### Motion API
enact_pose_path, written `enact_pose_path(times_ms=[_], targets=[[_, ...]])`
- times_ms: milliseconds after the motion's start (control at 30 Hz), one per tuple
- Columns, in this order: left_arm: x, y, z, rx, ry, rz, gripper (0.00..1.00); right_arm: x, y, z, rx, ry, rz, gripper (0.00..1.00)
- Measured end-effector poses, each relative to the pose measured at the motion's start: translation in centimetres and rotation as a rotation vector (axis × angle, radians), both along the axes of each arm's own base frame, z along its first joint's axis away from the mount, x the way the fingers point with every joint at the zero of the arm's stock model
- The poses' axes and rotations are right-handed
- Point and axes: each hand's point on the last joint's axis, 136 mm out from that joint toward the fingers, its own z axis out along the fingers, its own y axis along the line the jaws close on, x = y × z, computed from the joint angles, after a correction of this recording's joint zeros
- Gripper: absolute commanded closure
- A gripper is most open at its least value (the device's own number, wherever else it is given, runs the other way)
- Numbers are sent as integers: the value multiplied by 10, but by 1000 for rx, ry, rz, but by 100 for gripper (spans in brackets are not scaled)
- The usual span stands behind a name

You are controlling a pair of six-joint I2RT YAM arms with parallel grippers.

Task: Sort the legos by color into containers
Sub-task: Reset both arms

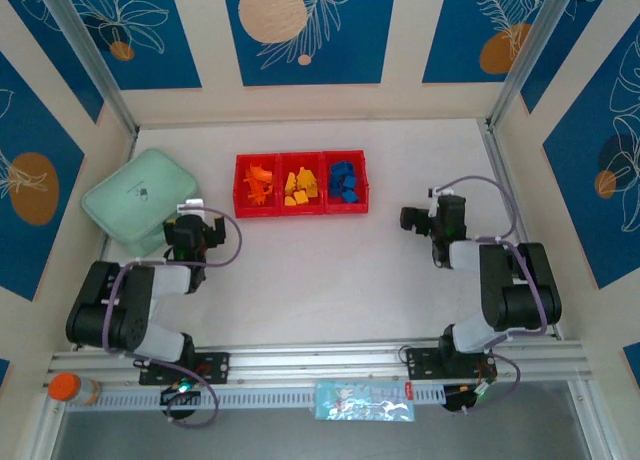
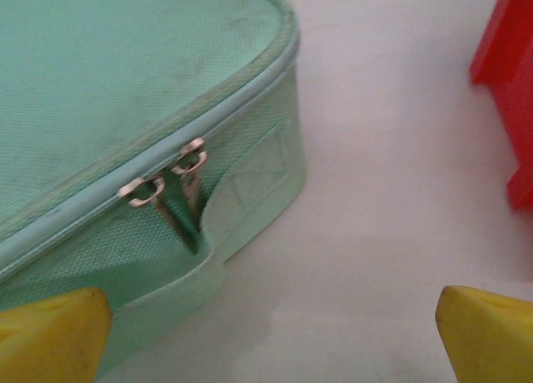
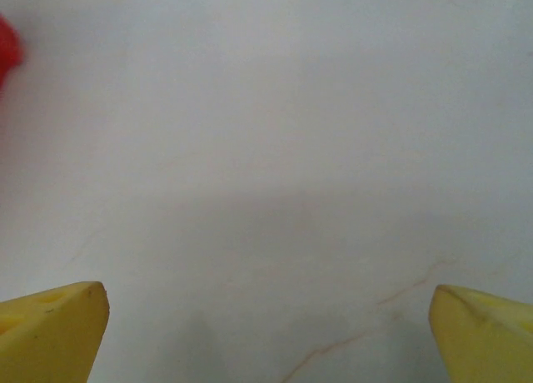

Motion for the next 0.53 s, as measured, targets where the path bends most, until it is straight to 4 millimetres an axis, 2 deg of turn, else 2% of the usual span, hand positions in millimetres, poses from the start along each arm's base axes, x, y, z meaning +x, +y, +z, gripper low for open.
enact_pose_path(times_ms=[67, 167, 300, 533], targets=[[6, -5, -1, -1, -24, -32, 1, -5, 5, -4, 16, -8, 35, 1], [10, -6, -2, 7, -34, -45, 1, 2, 11, 10, 28, -80, 68, 1], [14, -9, 6, 5, -70, -60, 1, 9, 17, 23, 42, -136, 104, 1], [17, -11, 12, 0, -96, -67, 1, 10, 19, 26, 53, -149, 126, 1]])
